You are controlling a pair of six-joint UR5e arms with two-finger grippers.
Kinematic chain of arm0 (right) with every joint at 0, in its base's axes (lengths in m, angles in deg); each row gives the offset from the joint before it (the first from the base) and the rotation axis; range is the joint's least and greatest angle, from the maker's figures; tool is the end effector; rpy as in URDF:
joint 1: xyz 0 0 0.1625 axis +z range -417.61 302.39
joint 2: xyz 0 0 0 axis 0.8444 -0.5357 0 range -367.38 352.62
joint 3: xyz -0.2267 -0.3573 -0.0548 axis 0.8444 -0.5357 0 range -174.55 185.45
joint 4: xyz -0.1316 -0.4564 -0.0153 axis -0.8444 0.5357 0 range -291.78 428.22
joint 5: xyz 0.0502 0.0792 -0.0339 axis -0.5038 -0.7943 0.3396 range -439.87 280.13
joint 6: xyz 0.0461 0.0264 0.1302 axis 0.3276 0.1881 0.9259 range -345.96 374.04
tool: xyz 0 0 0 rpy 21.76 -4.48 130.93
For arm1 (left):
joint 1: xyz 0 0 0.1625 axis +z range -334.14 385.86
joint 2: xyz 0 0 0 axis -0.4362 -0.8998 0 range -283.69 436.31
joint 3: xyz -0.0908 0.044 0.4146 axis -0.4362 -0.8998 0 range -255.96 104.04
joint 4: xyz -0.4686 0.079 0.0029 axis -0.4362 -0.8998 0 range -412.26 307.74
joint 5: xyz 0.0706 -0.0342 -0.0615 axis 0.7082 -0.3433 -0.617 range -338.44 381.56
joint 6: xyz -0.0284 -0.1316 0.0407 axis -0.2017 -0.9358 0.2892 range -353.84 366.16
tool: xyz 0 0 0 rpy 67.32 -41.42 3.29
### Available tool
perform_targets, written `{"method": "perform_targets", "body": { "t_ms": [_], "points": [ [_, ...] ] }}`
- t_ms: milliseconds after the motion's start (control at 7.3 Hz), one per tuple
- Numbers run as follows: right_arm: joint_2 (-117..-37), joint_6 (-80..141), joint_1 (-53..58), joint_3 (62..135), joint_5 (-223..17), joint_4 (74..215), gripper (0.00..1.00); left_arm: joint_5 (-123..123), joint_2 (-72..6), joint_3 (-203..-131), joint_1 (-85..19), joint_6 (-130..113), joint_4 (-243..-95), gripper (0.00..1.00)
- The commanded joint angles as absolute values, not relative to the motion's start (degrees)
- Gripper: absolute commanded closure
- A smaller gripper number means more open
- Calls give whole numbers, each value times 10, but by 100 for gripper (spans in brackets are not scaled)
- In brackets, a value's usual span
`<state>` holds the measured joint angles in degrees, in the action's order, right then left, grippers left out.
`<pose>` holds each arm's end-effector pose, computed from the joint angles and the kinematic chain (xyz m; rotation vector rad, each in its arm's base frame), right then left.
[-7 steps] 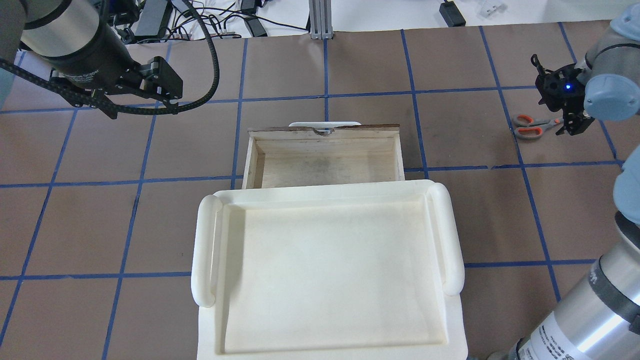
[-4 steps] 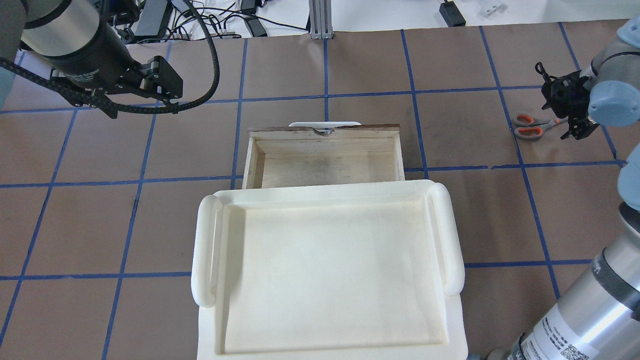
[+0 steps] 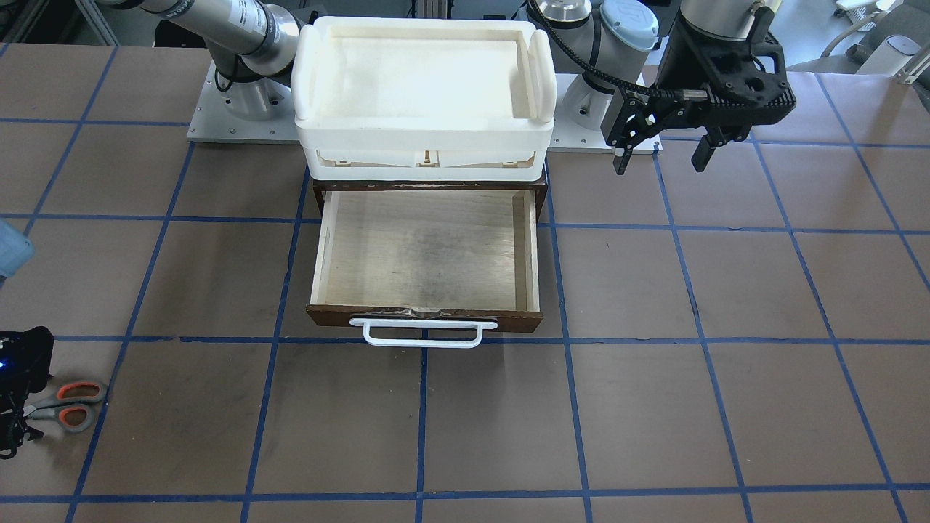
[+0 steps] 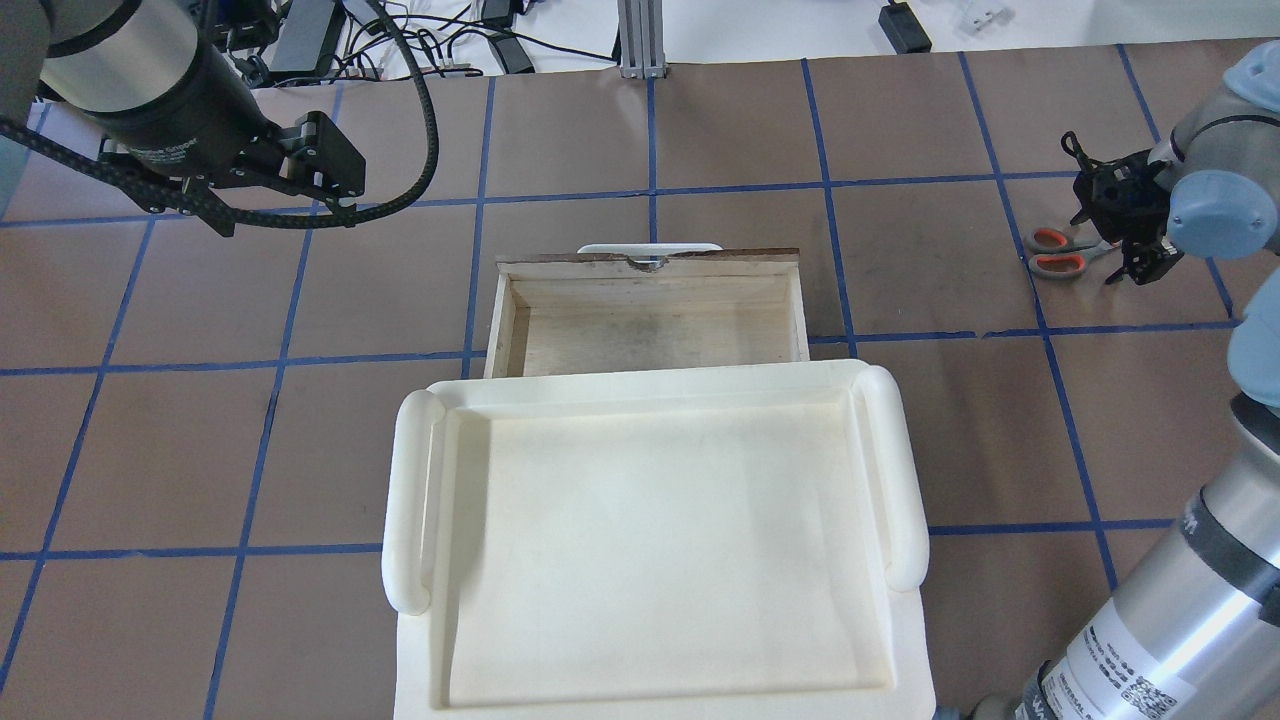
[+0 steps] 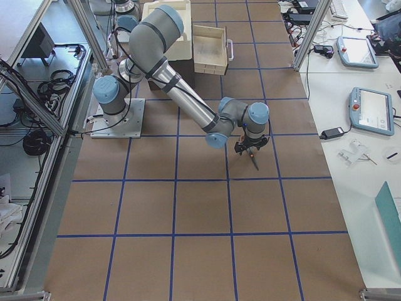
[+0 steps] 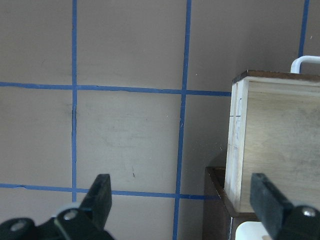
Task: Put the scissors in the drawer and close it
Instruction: 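Close the right gripper on the scissors and lift them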
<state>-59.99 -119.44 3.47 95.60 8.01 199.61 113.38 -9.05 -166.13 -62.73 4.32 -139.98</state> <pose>-0.2316 -0.7057 0.0902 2.4374 -1.8829 0.0721 -0.1157 -0.5388 0.4953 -0.0908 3.1035 -0.1831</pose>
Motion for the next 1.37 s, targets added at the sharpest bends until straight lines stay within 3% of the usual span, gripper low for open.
{"method": "perform_targets", "body": {
  "t_ms": [0,137,822,1234],
  "points": [
    [-599,-1193,35,952,88,2016,95,1134,-89,-1661,-627,44,-1400,0],
    [-598,-1194,35,951,92,2040,100,1134,-89,-1663,-627,43,-1401,0],
    [-606,-1189,35,948,91,2033,100,1133,-90,-1663,-627,44,-1400,0],
    [-673,-1105,57,943,95,1924,100,1133,-90,-1663,-627,45,-1401,0]
  ]
}}
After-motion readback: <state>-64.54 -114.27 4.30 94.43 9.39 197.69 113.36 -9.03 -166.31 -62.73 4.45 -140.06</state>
